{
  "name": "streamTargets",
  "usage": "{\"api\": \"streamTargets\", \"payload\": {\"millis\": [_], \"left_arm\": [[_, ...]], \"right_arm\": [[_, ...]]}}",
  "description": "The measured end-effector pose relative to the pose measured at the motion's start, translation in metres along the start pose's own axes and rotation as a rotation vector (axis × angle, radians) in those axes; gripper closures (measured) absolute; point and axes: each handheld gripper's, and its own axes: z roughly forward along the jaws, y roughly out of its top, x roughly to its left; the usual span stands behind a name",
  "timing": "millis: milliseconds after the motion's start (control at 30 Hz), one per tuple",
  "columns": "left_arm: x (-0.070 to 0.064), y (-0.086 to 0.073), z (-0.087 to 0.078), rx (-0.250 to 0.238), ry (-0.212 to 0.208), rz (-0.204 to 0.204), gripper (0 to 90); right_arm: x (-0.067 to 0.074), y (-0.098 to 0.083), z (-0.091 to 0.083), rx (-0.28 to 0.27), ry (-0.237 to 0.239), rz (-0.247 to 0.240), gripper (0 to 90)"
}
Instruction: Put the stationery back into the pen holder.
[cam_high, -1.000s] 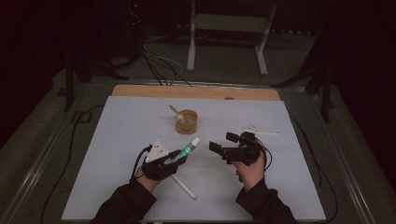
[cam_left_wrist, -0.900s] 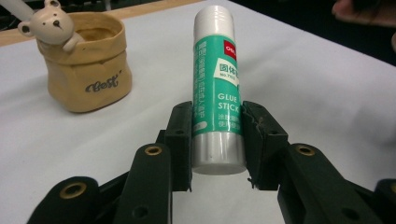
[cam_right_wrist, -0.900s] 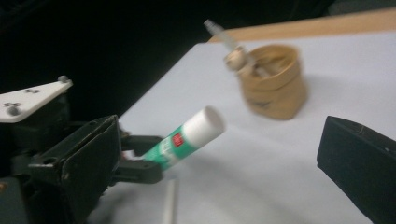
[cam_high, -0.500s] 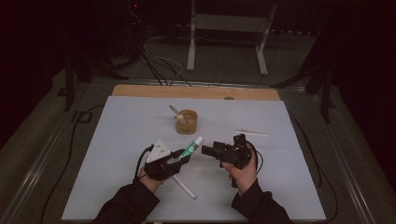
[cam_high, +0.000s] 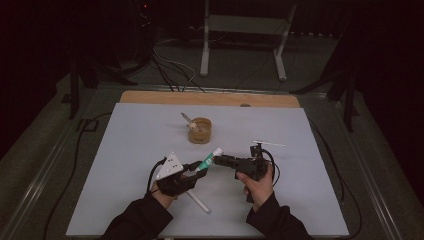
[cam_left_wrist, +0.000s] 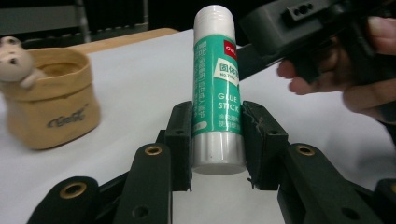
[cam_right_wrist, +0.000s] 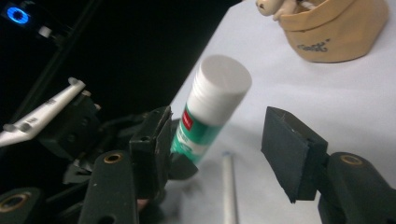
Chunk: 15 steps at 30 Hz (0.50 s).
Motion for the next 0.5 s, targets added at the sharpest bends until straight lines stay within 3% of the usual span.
{"api": "streamTargets", "payload": {"millis": [167, 367, 500], "left_arm": [[-0.0022, -0.0008, 0.0001, -0.023, -0.025, 0.023, 66.9], [-0.0037, -0.0029, 0.002, -0.016, -0.036, 0.051, 66.9], [-0.0052, -0.0031, 0.0029, -0.007, -0.041, 0.06, 66.8]], "right_arm": [[-0.003, 0.0006, -0.0011, -0.012, 0.028, 0.034, 49.2], [-0.0028, 0.001, -0.0011, -0.008, 0.035, 0.031, 54.7], [-0.0046, 0.0003, 0.0006, 0.002, 0.07, 0.064, 62.5]]}}
